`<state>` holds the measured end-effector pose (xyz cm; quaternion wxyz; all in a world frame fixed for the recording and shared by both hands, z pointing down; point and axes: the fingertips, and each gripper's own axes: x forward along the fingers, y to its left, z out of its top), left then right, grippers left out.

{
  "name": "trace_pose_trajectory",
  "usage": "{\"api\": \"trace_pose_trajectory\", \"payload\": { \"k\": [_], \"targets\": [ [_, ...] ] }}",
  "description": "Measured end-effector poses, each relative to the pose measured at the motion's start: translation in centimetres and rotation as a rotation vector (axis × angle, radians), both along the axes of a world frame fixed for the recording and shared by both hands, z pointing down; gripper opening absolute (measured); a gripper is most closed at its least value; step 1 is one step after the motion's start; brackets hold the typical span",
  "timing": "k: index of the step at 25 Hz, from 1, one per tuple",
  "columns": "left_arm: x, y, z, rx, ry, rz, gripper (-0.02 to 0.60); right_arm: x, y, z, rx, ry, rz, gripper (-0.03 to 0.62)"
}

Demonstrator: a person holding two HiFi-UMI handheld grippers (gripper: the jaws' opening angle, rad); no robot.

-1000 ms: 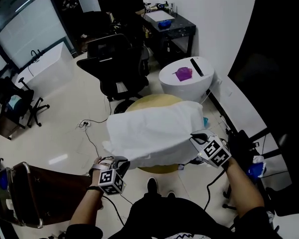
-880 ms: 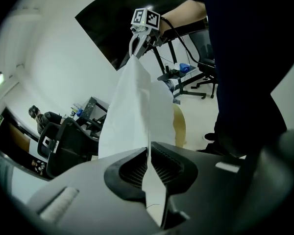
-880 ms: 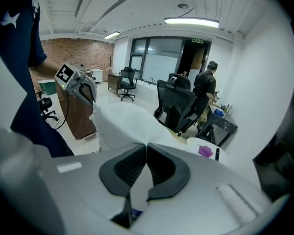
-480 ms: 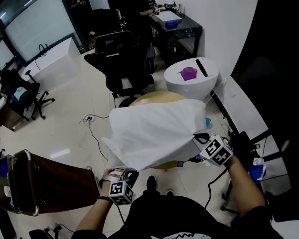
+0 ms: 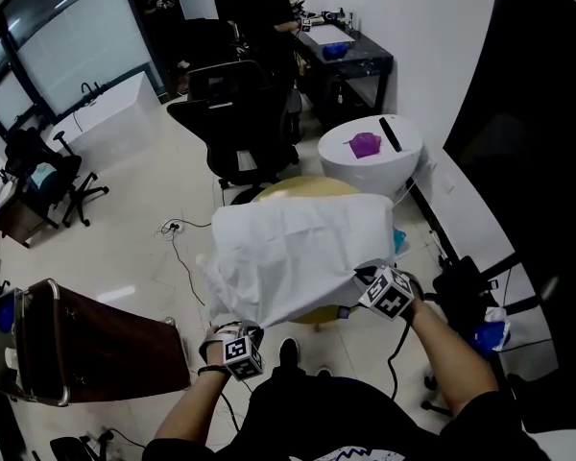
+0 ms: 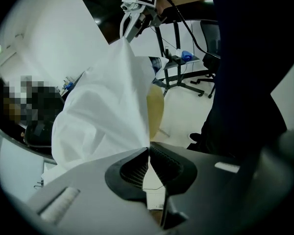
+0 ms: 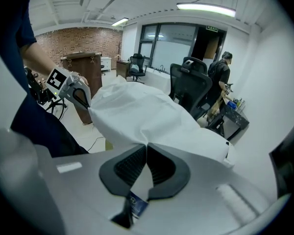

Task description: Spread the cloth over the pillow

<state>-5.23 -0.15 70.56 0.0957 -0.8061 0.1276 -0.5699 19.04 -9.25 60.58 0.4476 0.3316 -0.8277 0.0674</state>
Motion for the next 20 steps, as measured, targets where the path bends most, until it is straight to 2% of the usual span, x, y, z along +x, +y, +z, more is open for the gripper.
{"api": "trace_pose_trajectory", "payload": {
  "k": [3, 7, 9, 12, 15, 17, 20],
  "targets": [
    [-0.3, 0.1, 0.0, -0.042, -0.006, -0.001, 0.023, 0.0, -0.4, 1.2, -0.001, -0.014, 0.041, 0.012],
    [-0.2, 0.2, -2.8, -0.029, 0.029, 0.016, 0.066, 0.3, -1.2, 1.1, 0.025, -0.061, 0.12, 0.012],
    [0.3, 0.3, -5.1, -0.023, 0.091, 0.006, 0.088, 0.4, -1.4, 0.9, 0.033, -0.078, 0.144, 0.012],
    [2.5, 0.5, -9.6, -0.01, 0.239, -0.001, 0.107, 0.5, -1.5, 0.5, 0.049, -0.107, 0.168, 0.015],
    [5.4, -1.3, -14.6, 0.066, 0.364, 0.027, 0.107, 0.4, -1.7, -0.6, 0.083, -0.151, 0.191, 0.027],
    [7.1, -3.9, -16.6, 0.107, 0.41, 0.046, 0.107, 0.3, -1.9, -1.7, 0.117, -0.177, 0.198, 0.04],
    [9.4, -8.3, -17.0, 0.129, 0.395, 0.09, 0.107, 0.4, -2.0, -2.5, 0.149, -0.19, 0.213, 0.057]
  ]
}}
